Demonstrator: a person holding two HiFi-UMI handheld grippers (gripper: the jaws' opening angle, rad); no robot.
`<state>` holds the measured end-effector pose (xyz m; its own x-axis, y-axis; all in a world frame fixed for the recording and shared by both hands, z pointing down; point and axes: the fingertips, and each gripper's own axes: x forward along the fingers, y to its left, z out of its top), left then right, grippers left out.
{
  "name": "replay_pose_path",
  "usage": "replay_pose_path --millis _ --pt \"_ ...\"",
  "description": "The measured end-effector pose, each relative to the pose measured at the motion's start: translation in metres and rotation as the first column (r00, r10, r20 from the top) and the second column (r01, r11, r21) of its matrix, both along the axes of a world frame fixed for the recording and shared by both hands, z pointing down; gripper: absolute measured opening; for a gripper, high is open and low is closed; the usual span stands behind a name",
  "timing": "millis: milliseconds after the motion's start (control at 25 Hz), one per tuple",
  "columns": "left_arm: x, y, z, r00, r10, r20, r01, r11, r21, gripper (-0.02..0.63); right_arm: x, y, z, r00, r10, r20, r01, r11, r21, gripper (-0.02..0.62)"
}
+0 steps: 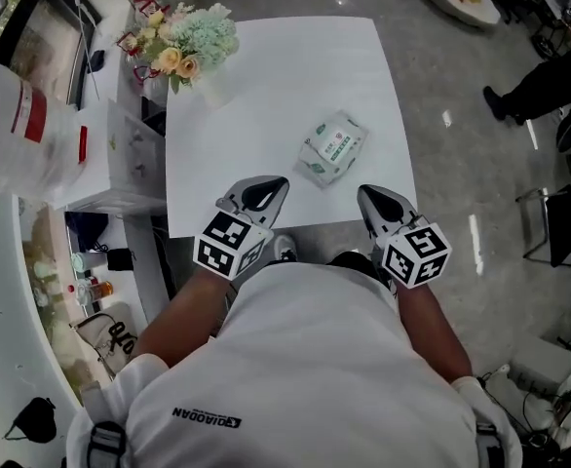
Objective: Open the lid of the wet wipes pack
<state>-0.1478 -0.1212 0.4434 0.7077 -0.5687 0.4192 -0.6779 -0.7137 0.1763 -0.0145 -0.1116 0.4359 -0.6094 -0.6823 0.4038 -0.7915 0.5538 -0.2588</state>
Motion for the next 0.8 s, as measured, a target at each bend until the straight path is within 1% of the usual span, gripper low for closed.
replay_pose_path --millis 160,360,560,800 --pt "0.002 -0.010 0.001 1.000 0.015 -0.004 -0.015 1.000 -0.001 0.003 0.002 -0.010 -0.002 1.000 0.022 -0.002 -0.022 1.000 0.002 0.006" --pt "0.005 -0.021 0.003 1.000 0.006 0.011 -0.006 1.000 0.010 0.003 0.002 -0.019 -0.005 1.000 0.003 -0.011 -0.003 1.000 0.018 0.006" --pt "0.011 -0.031 0.005 0.999 -0.038 0.029 0.038 0.999 0.011 0.003 0.009 -0.036 -0.003 0.999 -0.033 -0.016 0.033 0.999 0.021 0.006" --pt "0.025 -0.046 0.008 0.994 -0.086 0.073 0.084 0.996 0.021 0.017 0.023 -0.056 0.000 0.995 -0.092 -0.025 0.093 0.996 0.012 0.006"
